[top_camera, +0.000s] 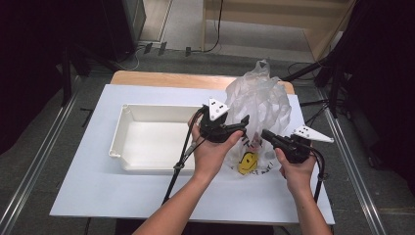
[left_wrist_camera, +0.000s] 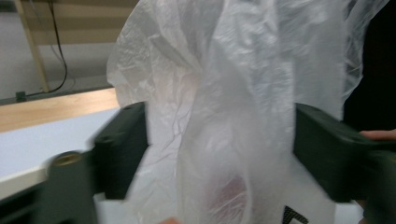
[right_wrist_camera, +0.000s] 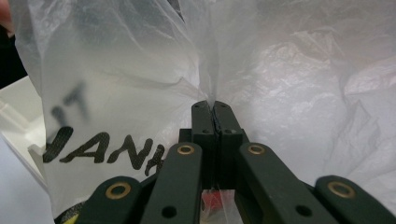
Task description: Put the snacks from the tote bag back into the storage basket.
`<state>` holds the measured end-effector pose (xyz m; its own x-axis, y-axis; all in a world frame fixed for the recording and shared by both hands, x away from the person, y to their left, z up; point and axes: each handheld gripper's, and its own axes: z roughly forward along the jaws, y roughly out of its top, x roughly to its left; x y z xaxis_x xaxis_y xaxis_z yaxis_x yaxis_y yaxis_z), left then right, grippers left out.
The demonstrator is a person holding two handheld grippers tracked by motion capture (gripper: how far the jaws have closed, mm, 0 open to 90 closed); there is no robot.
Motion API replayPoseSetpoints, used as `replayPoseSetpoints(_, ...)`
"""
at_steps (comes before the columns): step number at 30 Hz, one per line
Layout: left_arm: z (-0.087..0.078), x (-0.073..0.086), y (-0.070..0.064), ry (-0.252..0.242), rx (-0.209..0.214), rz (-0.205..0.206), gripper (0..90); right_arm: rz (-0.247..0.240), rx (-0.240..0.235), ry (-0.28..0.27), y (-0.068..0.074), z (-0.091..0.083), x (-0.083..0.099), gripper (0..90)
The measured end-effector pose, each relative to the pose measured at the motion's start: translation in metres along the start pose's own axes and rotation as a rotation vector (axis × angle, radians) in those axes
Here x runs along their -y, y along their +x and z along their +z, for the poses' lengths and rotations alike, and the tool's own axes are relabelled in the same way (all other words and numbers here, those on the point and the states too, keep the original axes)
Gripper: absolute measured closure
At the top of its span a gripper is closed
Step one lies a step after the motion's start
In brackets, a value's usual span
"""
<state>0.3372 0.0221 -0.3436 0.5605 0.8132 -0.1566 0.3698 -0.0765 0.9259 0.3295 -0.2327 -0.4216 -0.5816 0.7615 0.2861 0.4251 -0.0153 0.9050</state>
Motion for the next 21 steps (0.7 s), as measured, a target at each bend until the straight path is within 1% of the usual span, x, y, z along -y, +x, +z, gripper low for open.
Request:
replayPoseSetpoints(1, 0.001, 0.001, 0.001, 0.008, -0.005, 0.000, 47.4, -0.003, 0.007, 0.000, -0.001, 0.000, 0.000, 90.0)
replayPoseSetpoints(2, 0.003, 0.002, 0.003, 0.025, -0.009, -0.006, 56.4, -0.001, 0.012, 0.002, -0.001, 0.000, 0.001, 90.0)
replayPoseSetpoints(3, 0.005, 0.004, 0.006, 0.048, 0.009, -0.022, 67.7, -0.008, 0.022, 0.001, -0.002, -0.001, 0.001, 89.3)
replayPoseSetpoints(4, 0.009, 0.010, 0.011, 0.098, 0.034, -0.042, 78.7, -0.015, 0.043, -0.002, -0.004, -0.003, 0.001, 89.1)
replayPoseSetpoints(5, 0.009, 0.010, 0.011, 0.098, 0.034, -0.042, 81.6, -0.009, 0.054, -0.005, -0.006, -0.004, 0.001, 89.0)
replayPoseSetpoints(6, 0.011, 0.014, 0.013, 0.120, 0.025, -0.037, 81.6, -0.009, 0.054, -0.005, -0.006, -0.004, 0.001, 89.0)
replayPoseSetpoints(8, 0.014, 0.023, 0.018, 0.151, 0.007, -0.048, 84.6, 0.013, 0.067, -0.017, -0.012, -0.008, 0.000, 89.0)
replayPoseSetpoints(10, 0.017, 0.033, 0.024, 0.185, -0.009, -0.063, 86.2, 0.045, 0.083, -0.030, -0.018, -0.012, 0.000, 87.7)
replayPoseSetpoints(11, 0.020, 0.042, 0.029, 0.220, -0.014, -0.073, 86.7, 0.076, 0.110, -0.047, -0.023, -0.016, -0.001, 84.5)
replayPoseSetpoints(12, 0.020, 0.042, 0.029, 0.220, -0.014, -0.073, 86.8, 0.076, 0.110, -0.047, -0.023, -0.016, -0.001, 84.5)
replayPoseSetpoints(13, 0.022, 0.046, 0.030, 0.233, -0.016, -0.078, 86.8, 0.094, 0.112, -0.052, -0.025, -0.018, -0.001, 82.1)
replayPoseSetpoints(14, 0.022, 0.049, 0.031, 0.244, -0.020, -0.079, 87.0, 0.112, 0.096, -0.094, -0.026, -0.024, -0.005, 72.2)
replayPoseSetpoints(15, 0.023, 0.052, 0.031, 0.250, -0.022, -0.079, 87.0, 0.112, 0.096, -0.094, -0.026, -0.024, -0.005, 72.2)
replayPoseSetpoints(16, 0.023, 0.054, 0.030, 0.256, -0.018, -0.082, 87.1, 0.104, 0.102, -0.118, -0.026, -0.026, -0.008, 64.6)
replayPoseSetpoints(17, 0.023, 0.055, 0.029, 0.262, -0.017, -0.080, 86.9, 0.107, 0.123, -0.166, -0.022, -0.031, -0.014, 50.2)
replayPoseSetpoints(18, 0.022, 0.058, 0.025, 0.262, -0.010, -0.074, 86.7, 0.107, 0.131, -0.183, -0.020, -0.033, -0.018, 42.7)
replayPoseSetpoints(19, 0.022, 0.058, 0.025, 0.262, -0.010, -0.074, 86.6, 0.103, 0.144, -0.199, -0.018, -0.034, -0.022, 37.8)
replayPoseSetpoints(20, 0.022, 0.060, 0.023, 0.265, -0.005, -0.069, 86.6, 0.103, 0.144, -0.199, -0.018, -0.034, -0.022, 37.8)
replayPoseSetpoints(21, 0.022, 0.062, 0.021, 0.264, 0.000, -0.065, 86.4, 0.105, 0.143, -0.212, -0.015, -0.036, -0.025, 34.8)
